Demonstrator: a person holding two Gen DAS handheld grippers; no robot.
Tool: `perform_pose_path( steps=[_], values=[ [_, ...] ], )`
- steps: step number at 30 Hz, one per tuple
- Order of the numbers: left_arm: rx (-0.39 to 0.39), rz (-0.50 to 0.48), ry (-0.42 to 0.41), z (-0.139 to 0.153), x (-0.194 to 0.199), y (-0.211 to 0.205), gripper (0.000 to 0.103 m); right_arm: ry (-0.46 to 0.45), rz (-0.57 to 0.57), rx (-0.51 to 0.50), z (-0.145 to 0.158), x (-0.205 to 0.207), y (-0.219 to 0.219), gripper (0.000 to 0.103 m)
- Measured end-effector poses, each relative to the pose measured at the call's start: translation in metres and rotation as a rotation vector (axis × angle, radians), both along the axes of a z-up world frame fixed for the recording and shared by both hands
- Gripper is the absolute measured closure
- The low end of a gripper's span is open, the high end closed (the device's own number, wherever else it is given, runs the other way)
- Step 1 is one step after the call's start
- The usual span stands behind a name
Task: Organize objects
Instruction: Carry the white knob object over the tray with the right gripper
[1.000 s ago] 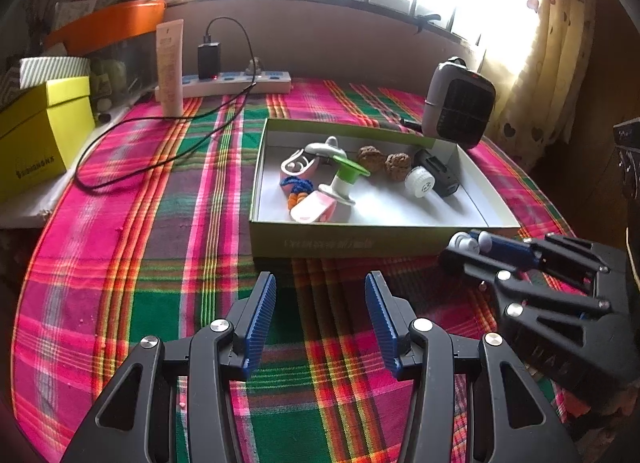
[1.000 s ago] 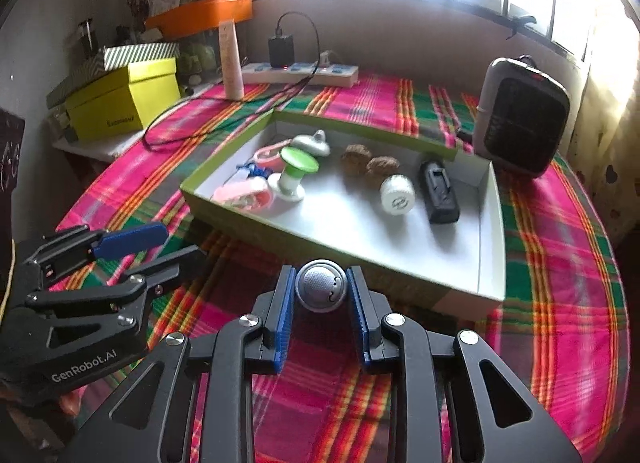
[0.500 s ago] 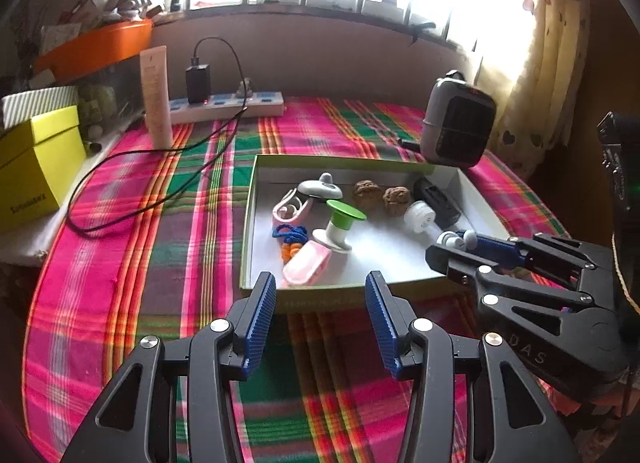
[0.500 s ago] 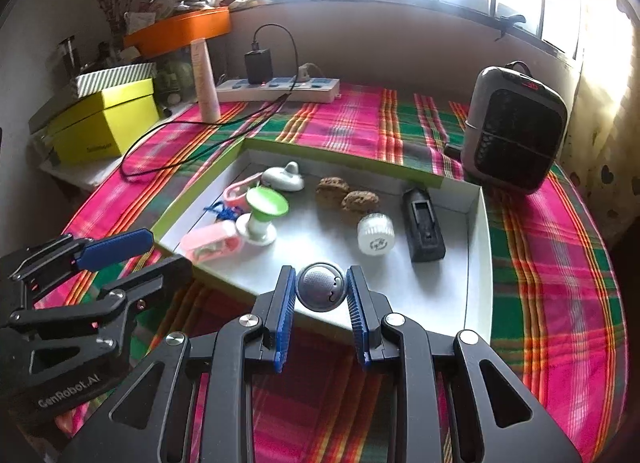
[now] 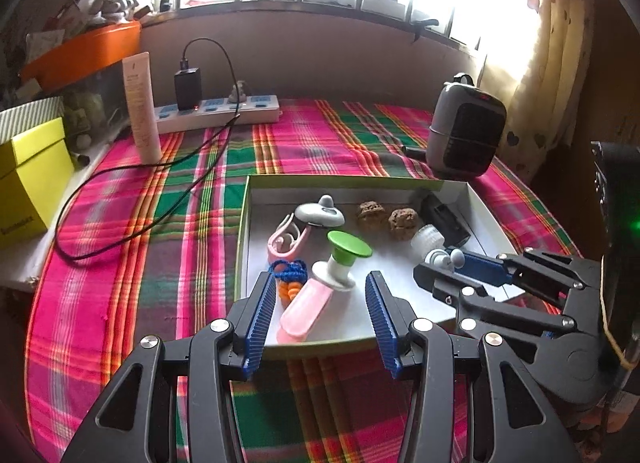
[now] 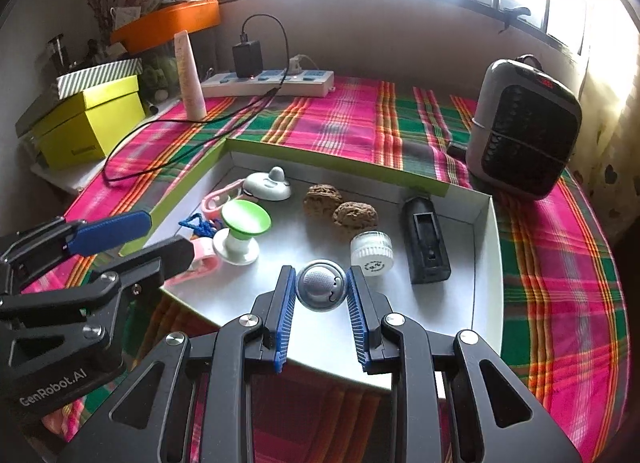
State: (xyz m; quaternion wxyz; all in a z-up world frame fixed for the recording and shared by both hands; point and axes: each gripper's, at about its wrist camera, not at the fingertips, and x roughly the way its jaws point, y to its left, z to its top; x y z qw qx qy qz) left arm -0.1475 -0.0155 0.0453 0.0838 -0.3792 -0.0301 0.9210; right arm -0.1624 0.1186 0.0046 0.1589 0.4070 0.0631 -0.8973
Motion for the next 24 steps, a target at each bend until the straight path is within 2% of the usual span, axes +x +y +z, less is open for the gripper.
perform_pose_path(
  steps=[24],
  values=[
    [-0.046,-0.014,-0.056,-0.018,-0.029,0.006,0.058,-0.051,0.031,0.037,-0.018,-0.030,-0.005,0.076]
  ],
)
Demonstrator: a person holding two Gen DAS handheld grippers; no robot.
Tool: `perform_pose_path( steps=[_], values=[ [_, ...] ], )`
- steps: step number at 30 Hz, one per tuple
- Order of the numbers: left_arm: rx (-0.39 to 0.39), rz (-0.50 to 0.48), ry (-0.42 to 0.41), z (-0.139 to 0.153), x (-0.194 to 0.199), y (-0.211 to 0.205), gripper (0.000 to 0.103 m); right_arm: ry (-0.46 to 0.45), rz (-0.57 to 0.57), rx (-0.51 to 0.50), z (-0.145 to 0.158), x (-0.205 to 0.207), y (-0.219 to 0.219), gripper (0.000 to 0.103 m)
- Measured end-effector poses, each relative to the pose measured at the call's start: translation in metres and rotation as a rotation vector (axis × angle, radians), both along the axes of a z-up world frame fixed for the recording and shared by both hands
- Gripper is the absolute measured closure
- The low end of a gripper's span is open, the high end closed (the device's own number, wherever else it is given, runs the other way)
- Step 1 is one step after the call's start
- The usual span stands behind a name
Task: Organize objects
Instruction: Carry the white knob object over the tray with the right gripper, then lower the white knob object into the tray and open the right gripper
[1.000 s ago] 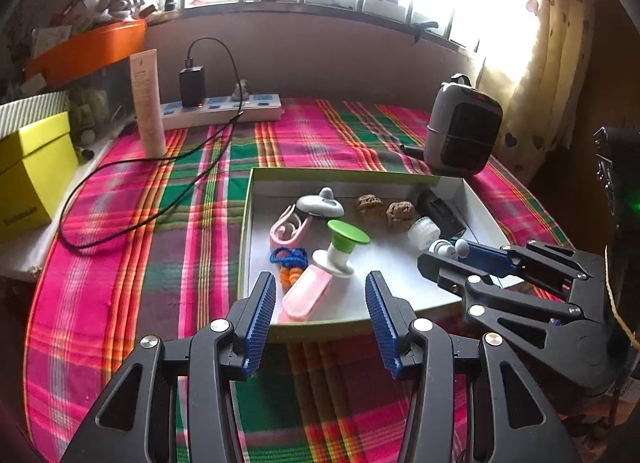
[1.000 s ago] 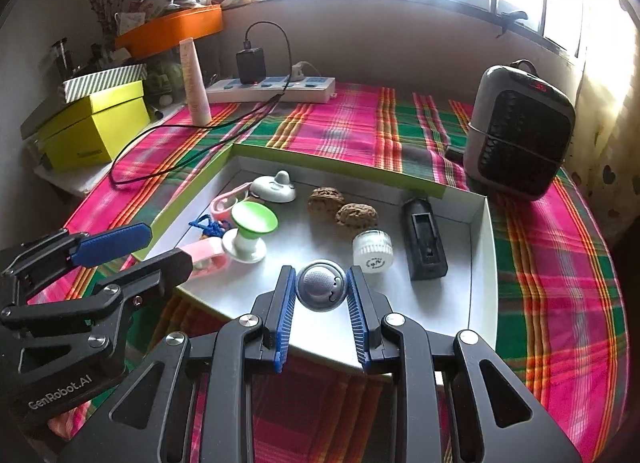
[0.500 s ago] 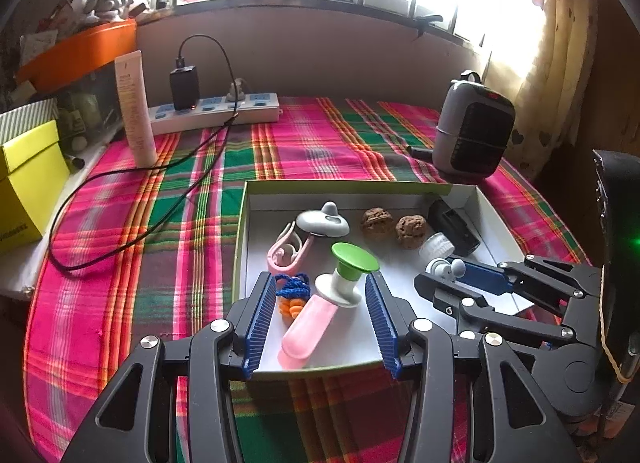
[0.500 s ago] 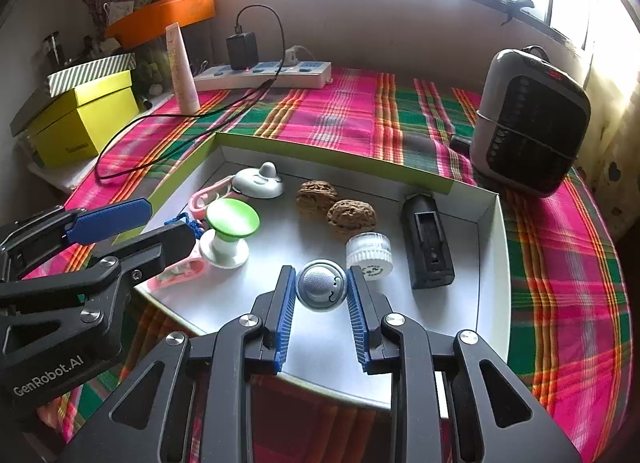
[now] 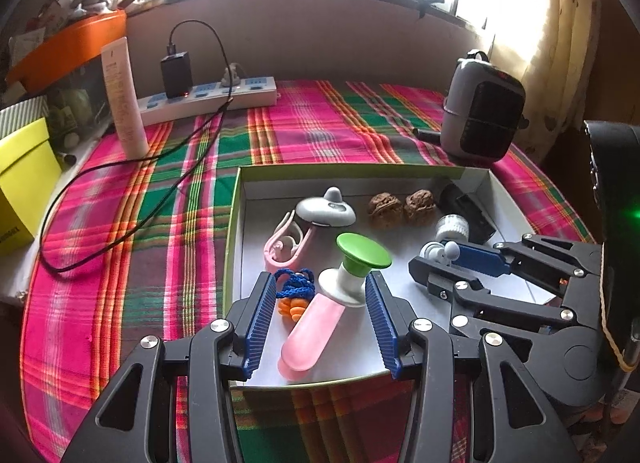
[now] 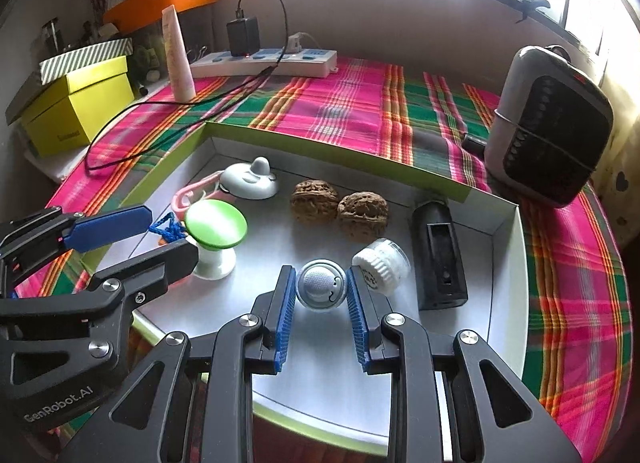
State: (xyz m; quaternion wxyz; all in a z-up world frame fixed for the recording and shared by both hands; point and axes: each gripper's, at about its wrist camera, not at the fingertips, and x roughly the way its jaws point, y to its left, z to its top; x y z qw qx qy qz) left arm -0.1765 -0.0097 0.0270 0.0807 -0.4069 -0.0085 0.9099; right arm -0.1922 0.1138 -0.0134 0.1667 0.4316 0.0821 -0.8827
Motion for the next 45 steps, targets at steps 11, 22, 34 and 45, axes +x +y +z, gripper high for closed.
perform_pose_path(
  steps=[11,22,34,45],
  values=[
    [-0.012,0.007,-0.009,-0.0036,-0.0008,0.0008,0.058,-0.008,-0.006,-0.007,-0.0010,-0.0018,0.0002,0.076],
    [-0.015,0.008,-0.010,-0.0030,-0.0007,0.0006,0.058,-0.004,-0.017,-0.009,-0.0018,-0.0007,0.0015,0.076],
    [-0.018,0.017,-0.004,-0.0029,-0.0006,-0.0020,0.058,-0.005,-0.023,-0.010,-0.0007,0.0011,0.0024,0.064],
    [-0.028,0.023,0.015,0.0014,0.0039,-0.0013,0.058,0.006,-0.029,-0.007,0.0036,0.0074,0.0031,0.064]
  ],
)
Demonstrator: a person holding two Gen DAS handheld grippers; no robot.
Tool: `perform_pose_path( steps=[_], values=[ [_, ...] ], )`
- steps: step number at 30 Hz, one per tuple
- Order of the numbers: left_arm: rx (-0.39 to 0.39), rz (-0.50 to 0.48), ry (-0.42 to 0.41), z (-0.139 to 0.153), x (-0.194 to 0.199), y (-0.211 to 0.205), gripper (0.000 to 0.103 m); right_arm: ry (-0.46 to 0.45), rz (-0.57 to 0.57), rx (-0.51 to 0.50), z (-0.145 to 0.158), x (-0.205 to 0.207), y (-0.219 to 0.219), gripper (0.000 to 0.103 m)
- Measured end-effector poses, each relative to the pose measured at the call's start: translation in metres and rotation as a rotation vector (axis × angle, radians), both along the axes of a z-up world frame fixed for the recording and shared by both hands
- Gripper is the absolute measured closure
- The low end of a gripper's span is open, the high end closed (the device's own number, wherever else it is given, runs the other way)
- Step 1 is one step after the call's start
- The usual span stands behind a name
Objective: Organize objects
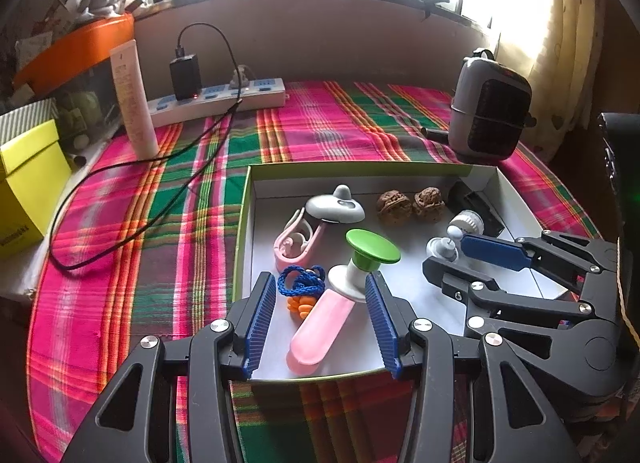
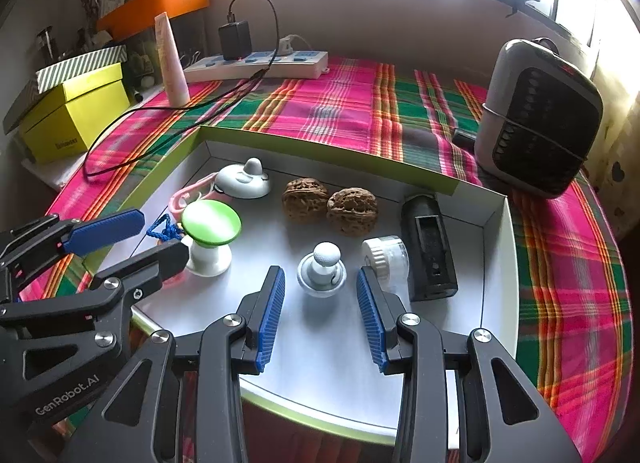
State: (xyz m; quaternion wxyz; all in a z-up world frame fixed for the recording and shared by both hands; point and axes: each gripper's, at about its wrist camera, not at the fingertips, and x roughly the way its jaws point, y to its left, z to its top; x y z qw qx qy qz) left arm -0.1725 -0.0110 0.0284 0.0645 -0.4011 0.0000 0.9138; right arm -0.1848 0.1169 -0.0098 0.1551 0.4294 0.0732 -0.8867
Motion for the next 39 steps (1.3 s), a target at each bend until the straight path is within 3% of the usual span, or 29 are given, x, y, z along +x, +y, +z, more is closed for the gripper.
perform_pose_path(
  steps=[23,31,39],
  values=[
    [-0.004,0.012,0.045,0.019,0.036,0.003,0.058,0.051,-0.034,-0.041,0.020,0.033,0.012,0.064],
    [-0.001,0.030,0.026,0.016,0.059,0.005,0.058,0.076,-0.065,-0.044,0.028,0.062,0.022,0.064],
    [-0.003,0.033,-0.019,0.000,0.084,0.012,0.058,0.049,-0.110,-0.014,0.016,0.087,0.035,0.064]
  ],
)
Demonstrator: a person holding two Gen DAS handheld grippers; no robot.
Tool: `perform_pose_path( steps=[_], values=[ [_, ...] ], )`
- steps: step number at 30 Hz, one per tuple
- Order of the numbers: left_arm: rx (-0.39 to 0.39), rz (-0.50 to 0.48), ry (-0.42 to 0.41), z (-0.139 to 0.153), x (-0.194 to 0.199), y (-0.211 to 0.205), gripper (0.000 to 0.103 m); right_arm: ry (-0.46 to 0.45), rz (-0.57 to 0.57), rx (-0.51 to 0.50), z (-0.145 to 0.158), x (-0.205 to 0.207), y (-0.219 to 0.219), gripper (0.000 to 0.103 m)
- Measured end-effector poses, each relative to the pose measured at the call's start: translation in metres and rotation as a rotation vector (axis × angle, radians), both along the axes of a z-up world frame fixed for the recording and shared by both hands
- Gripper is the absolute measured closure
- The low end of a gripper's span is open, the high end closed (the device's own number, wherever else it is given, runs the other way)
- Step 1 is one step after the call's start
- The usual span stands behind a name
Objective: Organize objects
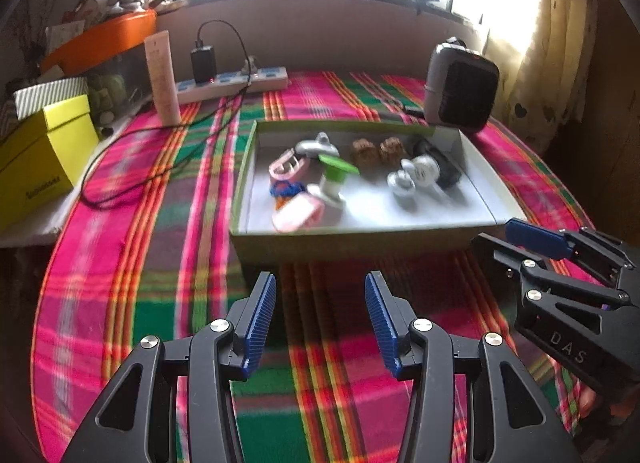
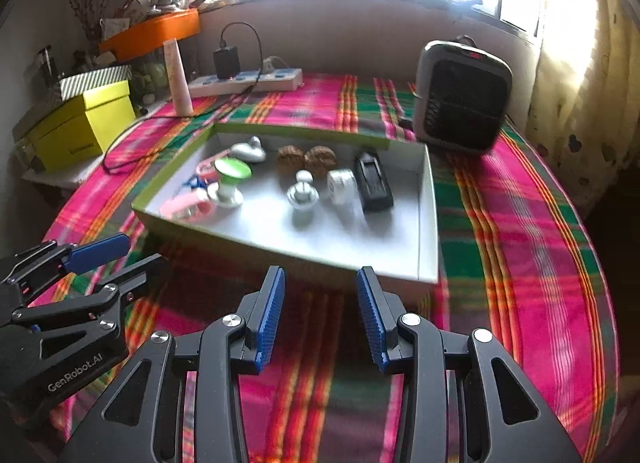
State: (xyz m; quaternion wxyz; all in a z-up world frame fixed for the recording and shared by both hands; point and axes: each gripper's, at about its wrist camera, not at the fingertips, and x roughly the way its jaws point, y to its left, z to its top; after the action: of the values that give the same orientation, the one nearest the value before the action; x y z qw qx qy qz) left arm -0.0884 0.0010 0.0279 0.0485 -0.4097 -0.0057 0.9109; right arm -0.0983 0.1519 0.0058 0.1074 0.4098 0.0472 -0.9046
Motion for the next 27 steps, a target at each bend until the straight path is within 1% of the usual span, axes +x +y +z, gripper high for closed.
perform_pose_path(
  steps=[11,13,16,18,20,27],
  values=[
    [-0.011,0.001,-0.057,-0.024,0.024,0.011,0.058,-0.053,-0.054,0.012,-0.023,0.023,0.019,0.064],
    [-0.017,0.000,-0.051,-0.024,0.027,0.012,0.057,-0.048,-0.061,0.015,-0.025,0.027,0.021,0.063],
    [-0.009,0.012,-0.051,-0.024,0.030,0.013,0.057,-0.045,-0.072,0.015,-0.025,0.032,0.024,0.059],
    [-0.011,0.022,-0.044,-0.024,0.033,0.014,0.057,-0.043,-0.080,0.016,-0.026,0.035,0.026,0.053],
    [-0.007,0.030,-0.036,-0.025,0.036,0.015,0.055,-0.043,-0.085,0.017,-0.026,0.037,0.028,0.049],
    [-0.045,0.032,-0.034,-0.026,0.038,0.021,0.052,-0.042,-0.091,0.014,-0.026,0.041,0.029,0.048]
  ],
)
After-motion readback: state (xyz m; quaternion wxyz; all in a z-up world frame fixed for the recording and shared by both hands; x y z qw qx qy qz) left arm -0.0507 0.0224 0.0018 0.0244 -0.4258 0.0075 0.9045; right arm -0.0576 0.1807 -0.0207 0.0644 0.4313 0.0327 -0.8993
